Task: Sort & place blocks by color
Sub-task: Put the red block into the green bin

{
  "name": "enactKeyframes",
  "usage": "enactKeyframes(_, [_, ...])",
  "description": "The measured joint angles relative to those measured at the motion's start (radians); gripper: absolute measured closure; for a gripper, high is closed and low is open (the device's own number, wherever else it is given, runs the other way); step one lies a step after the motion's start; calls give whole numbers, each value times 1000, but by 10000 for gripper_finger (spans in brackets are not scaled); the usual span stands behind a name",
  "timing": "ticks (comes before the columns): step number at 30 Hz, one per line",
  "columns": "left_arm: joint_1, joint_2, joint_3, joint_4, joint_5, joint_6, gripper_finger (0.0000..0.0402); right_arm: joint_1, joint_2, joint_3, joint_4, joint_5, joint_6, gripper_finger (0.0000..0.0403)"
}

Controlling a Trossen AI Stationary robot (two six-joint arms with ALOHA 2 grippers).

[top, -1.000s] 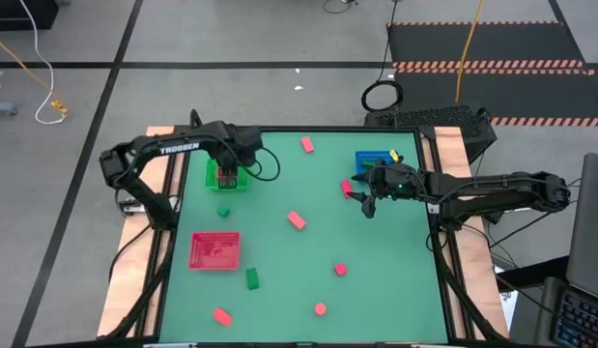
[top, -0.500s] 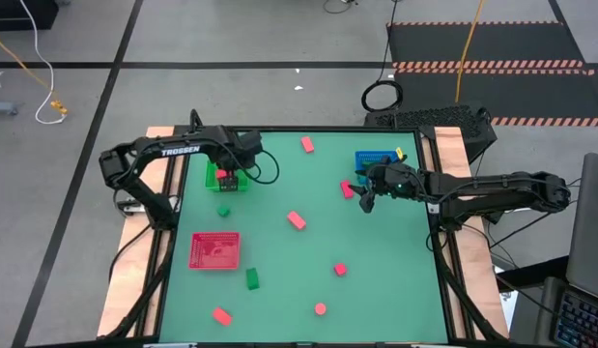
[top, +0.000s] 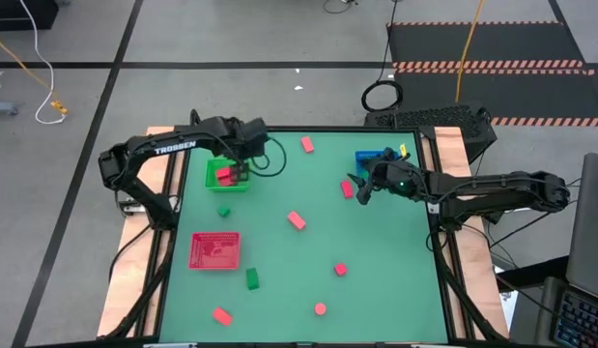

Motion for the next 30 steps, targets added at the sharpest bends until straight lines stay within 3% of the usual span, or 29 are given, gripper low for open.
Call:
enactKeyframes(5, [-27, 1, 44, 221, 227, -8, 151, 1, 51, 1, -50, 5, 140, 149])
enactKeyframes(7, [-44, 3, 31, 321, 271, -11, 159, 10, 78, 5, -84, 4, 178, 149])
enactKeyframes(16, [-106, 10, -92, 760, 320, -77, 167, 156, 177, 6, -90, 10, 282, 149])
enactKeyframes(20, [-116, 10, -160, 912, 327, -81, 167, 208, 235, 6, -98, 64, 338, 149])
enactKeyframes(30, [-119, 10, -264, 1037, 327, -129, 167, 290, 428, 6, -121, 242, 484, 149])
